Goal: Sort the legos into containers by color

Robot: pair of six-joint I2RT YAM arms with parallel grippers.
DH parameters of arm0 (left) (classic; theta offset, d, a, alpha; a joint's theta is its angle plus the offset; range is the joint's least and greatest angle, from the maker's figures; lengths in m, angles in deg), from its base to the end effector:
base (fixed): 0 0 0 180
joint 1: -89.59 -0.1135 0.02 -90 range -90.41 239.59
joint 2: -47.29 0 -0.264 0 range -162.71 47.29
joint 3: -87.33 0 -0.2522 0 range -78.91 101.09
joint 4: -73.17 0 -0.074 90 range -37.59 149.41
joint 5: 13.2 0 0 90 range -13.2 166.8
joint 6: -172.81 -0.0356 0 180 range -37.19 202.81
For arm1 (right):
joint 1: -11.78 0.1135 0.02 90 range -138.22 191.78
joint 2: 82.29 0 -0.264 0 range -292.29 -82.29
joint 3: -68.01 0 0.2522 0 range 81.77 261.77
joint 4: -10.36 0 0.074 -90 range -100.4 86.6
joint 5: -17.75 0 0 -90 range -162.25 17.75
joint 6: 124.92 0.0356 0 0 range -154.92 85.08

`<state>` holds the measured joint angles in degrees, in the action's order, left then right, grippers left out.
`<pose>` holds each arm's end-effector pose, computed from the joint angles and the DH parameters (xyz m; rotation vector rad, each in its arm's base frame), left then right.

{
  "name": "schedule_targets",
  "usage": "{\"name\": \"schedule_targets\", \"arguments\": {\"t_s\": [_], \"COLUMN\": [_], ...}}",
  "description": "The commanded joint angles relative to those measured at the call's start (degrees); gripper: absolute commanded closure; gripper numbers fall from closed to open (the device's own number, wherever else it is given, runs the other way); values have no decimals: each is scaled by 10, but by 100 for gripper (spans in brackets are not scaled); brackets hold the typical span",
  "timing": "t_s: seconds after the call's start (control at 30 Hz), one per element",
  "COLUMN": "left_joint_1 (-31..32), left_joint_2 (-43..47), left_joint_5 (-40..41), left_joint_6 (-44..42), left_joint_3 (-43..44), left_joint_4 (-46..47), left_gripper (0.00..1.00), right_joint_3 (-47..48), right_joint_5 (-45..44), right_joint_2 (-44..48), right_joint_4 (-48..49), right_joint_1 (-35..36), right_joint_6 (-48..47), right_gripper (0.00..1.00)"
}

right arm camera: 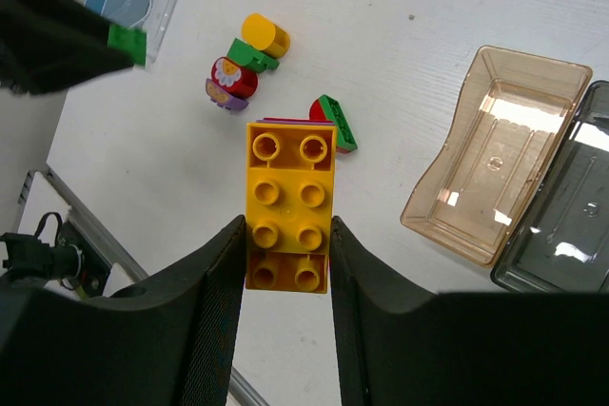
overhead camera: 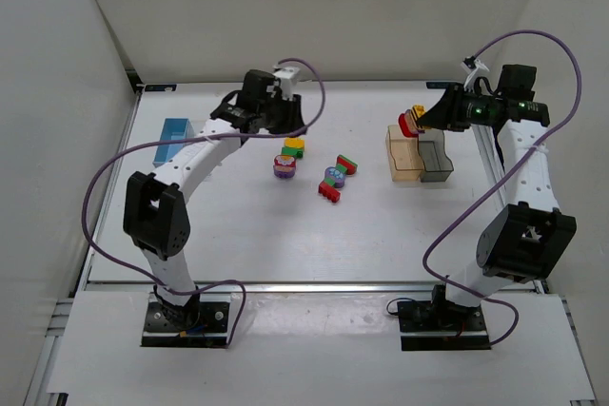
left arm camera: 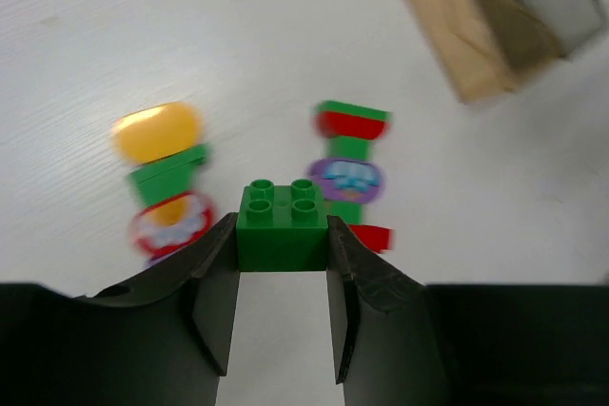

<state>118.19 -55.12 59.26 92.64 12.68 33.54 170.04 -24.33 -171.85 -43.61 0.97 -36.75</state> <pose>0.3594 -0.2082 0.3198 0.5417 2.2032 -0.7032 0.3365 -0.0373 0.3671 -0.2540 2.1207 0.8212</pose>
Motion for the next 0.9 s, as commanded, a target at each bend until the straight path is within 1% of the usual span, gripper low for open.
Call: {"name": "schedule_targets", "arguments": {"t_s": [0.0, 0.03, 0.07, 0.13, 0.23, 0.4, 0.5, 0.6, 0.63, 0.83, 0.87], "left_joint_1": [-58, -70, -94, -117, -163, -237, -266, -278, -294, -312, -318], "left_joint_2": [27, 36, 43, 59, 73, 77, 70, 51, 47, 21, 16], "left_joint_5": [136, 170, 197, 220, 218, 192, 186, 191, 192, 213, 226], "left_joint_6": [31, 34, 35, 31, 19, -2, -15, -27, -28, -38, -37], "left_joint_3": [11, 7, -4, -15, -38, -69, -76, -68, -60, -34, -26], "left_joint_4": [-53, -67, -74, -87, -108, -124, -125, -128, -132, -139, -139], "left_gripper": [90, 90, 90, 90, 90, 90, 90, 90, 90, 90, 90], "right_joint_3": [-8, -5, -4, 2, 20, 44, 59, 67, 69, 66, 65], "right_joint_5": [3, 9, 9, 12, 13, 16, 9, 8, 9, 9, 9], "right_joint_2": [15, 9, 6, -3, -23, -51, -63, -73, -75, -80, -81], "right_joint_4": [-2, 0, 2, 4, 10, 12, 10, 12, 11, 14, 14], "right_joint_1": [4, 4, 4, 5, 7, 17, 28, 38, 40, 45, 46], "right_joint_6": [-13, -10, -9, -7, -3, 0, -4, -4, -5, -3, -4], "right_gripper": [100, 100, 100, 100, 100, 100, 100, 100, 100, 100, 100]}}
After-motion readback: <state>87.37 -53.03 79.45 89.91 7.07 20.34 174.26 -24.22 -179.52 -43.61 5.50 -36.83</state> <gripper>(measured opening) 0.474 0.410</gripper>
